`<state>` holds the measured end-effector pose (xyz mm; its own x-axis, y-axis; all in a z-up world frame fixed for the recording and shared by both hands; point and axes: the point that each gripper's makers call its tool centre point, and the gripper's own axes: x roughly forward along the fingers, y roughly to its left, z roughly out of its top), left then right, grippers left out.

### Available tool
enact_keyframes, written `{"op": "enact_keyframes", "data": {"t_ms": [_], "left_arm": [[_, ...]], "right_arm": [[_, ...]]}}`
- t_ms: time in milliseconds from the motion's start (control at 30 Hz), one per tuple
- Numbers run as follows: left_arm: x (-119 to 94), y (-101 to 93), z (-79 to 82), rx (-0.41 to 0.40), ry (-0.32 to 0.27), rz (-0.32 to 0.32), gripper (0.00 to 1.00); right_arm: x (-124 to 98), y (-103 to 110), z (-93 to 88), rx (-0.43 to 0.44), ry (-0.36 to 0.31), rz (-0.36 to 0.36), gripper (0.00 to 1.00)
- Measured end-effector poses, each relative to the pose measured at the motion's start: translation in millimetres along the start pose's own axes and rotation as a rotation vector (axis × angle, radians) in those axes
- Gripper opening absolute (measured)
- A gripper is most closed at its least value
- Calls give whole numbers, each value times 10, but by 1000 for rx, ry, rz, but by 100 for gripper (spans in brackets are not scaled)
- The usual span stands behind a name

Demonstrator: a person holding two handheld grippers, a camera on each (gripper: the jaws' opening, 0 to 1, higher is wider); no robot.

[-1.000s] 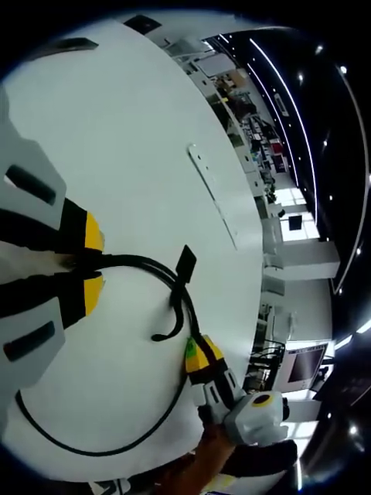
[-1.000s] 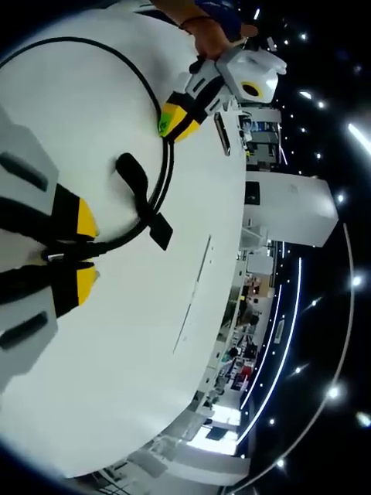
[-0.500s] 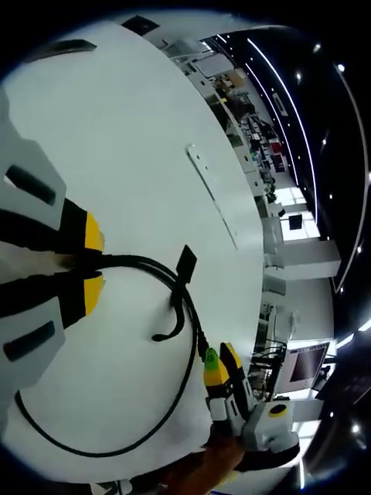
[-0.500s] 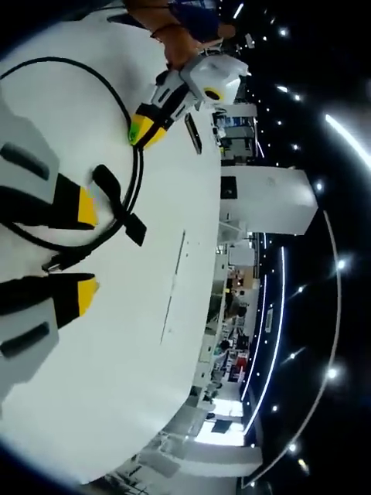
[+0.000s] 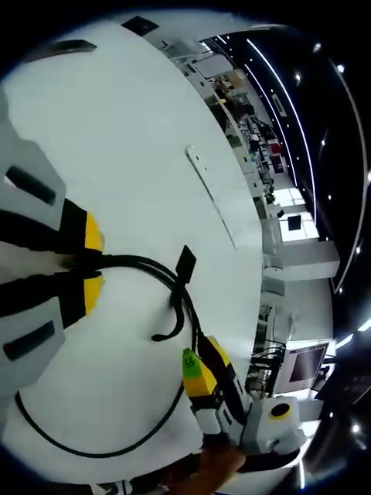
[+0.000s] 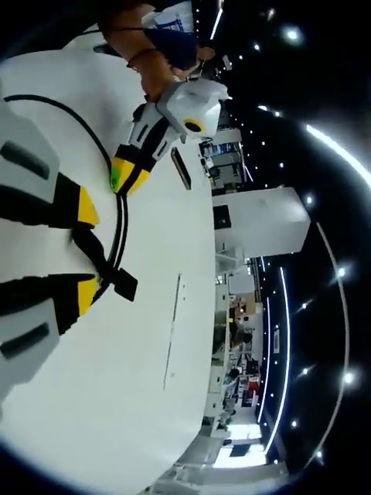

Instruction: Find the charging cable on the desk, coil it up and secure with Velcro.

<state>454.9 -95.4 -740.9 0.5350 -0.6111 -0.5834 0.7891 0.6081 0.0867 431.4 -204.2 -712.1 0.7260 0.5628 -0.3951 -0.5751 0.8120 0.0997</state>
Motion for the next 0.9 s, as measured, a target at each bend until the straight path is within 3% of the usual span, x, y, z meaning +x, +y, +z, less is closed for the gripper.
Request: {"op": "enact_keyframes", "data": {"t_ms": [900], "left_arm": [[1, 3, 4, 10, -8, -3, 9]], "right_arm": [[229, 1, -148, 74, 32, 11, 26]]}}
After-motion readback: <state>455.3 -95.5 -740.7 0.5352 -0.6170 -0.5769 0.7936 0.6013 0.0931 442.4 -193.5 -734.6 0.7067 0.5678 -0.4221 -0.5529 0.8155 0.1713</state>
